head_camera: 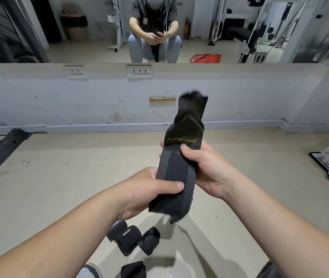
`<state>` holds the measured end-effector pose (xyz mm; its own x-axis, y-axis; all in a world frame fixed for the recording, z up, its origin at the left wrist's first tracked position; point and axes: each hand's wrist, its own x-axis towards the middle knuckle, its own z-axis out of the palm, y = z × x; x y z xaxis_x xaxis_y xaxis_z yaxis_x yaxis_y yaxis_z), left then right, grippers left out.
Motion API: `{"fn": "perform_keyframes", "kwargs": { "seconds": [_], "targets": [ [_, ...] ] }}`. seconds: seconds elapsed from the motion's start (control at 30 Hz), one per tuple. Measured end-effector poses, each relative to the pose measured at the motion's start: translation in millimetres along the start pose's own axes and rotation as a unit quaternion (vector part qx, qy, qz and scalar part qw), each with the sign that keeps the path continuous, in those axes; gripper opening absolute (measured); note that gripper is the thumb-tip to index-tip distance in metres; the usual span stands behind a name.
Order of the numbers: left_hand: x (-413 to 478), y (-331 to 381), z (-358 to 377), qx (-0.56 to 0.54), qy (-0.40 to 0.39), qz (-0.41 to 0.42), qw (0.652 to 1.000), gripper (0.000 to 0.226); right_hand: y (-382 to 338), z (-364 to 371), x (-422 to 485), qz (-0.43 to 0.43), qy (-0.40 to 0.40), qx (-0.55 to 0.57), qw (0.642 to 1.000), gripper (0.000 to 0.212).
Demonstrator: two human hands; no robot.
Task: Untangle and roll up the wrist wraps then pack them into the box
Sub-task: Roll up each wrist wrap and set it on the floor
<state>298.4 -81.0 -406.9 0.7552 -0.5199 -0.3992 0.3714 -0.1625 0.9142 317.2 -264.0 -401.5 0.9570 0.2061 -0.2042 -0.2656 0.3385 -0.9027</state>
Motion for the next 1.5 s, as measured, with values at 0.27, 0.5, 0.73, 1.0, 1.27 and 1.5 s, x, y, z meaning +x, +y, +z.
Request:
{"fn": "perform_keyframes", "kwargs": {
  "seconds": [0.27, 0.5, 0.73, 1.0, 1.27, 1.5],
  "targets": [
    [13.5, -9.4, 11.6, 0.101, -0.037, -0.050, 0.993, 0.013, -11.9, -26.7, 17.2, 0.011, -0.008, 0.112, 0.994, 0.043],
    [23.4, -9.5, 13.2, 0.085, -0.067, -0.065, 0.992, 0.016, -1.9, -32.8, 29.3, 0.001, 0.052, 0.089, 0.995, 0.016],
    [24.0, -7.6, 11.5, 0.108, -0.086, -0.056, 0.989, 0.020, -0.4, -37.1, 32.0, 0.033, 0.081, 0.106, 0.990, 0.035],
    [20.1, -4.4, 12.7, 0.119, -0.014, -0.016, 0.993, 0.016, -2.6, -41.5, 23.3, 0.065, 0.018, 0.109, 0.992, 0.055],
    [17.9, 2.8, 8.7, 0.062, 0.046, 0.028, 0.997, 0.020, -2.0, -41.2, 15.6, 0.108, -0.060, 0.123, 0.985, 0.043],
    [19.3, 12.7, -6.6, -0.030, 0.066, 0.045, 0.996, 0.030, 13.8, -31.3, 18.3, 0.113, -0.089, 0.032, 0.989, 0.044]
  ]
}}
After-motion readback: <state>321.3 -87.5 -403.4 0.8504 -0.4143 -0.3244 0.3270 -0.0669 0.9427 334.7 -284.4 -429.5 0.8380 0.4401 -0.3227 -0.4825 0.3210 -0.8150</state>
